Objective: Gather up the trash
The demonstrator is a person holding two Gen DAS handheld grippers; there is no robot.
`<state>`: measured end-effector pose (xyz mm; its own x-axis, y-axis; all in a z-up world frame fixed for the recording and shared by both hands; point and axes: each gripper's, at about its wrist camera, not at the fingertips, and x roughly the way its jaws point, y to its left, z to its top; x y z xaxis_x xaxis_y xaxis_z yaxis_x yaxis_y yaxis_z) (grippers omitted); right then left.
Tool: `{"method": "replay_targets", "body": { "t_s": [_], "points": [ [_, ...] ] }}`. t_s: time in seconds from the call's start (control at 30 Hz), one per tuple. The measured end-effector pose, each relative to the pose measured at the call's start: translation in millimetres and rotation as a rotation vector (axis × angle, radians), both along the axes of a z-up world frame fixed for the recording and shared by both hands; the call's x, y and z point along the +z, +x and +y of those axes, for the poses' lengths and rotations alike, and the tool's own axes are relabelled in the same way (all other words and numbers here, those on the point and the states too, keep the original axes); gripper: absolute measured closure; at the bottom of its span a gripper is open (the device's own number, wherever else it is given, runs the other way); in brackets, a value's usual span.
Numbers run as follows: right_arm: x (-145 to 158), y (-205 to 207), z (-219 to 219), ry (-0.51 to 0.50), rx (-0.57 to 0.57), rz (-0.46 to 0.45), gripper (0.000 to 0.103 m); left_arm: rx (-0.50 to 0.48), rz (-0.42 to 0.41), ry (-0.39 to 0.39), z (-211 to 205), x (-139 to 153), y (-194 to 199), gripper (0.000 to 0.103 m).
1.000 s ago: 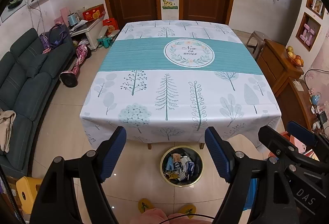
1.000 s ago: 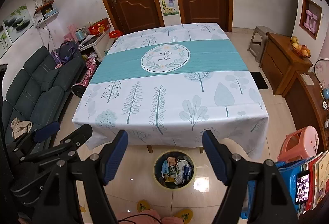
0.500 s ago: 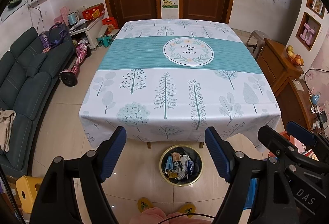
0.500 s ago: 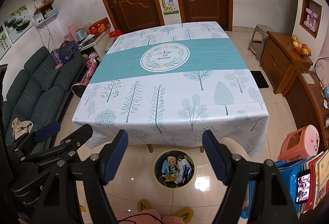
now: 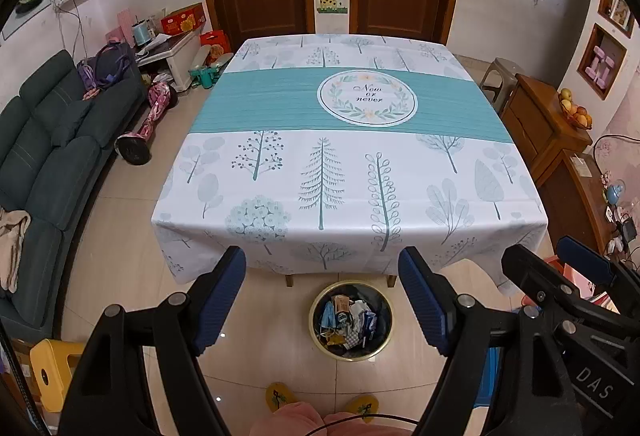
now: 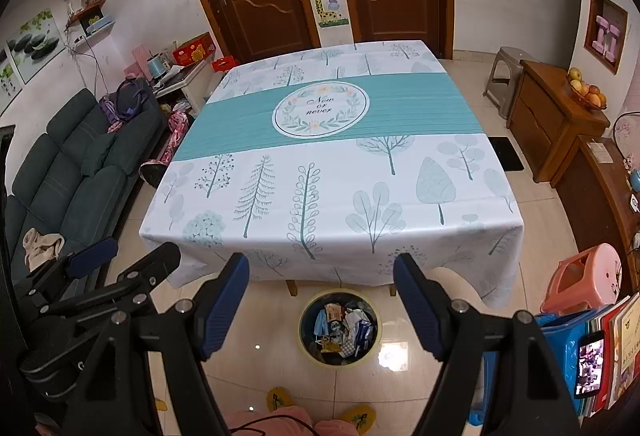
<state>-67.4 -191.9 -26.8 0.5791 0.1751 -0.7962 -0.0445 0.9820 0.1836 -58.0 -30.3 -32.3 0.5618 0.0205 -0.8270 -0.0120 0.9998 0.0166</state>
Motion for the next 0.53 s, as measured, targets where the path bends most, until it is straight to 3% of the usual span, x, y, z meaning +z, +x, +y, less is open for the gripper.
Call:
{"method": "replay_targets", "body": {
  "t_s": [0.53],
  "points": [
    [-5.4,-4.1,-1.7,0.002,0.001,0.009,0.028,0.012,0.021,-0.008,-0.8,-4.3,1.9,0.026]
  ]
}}
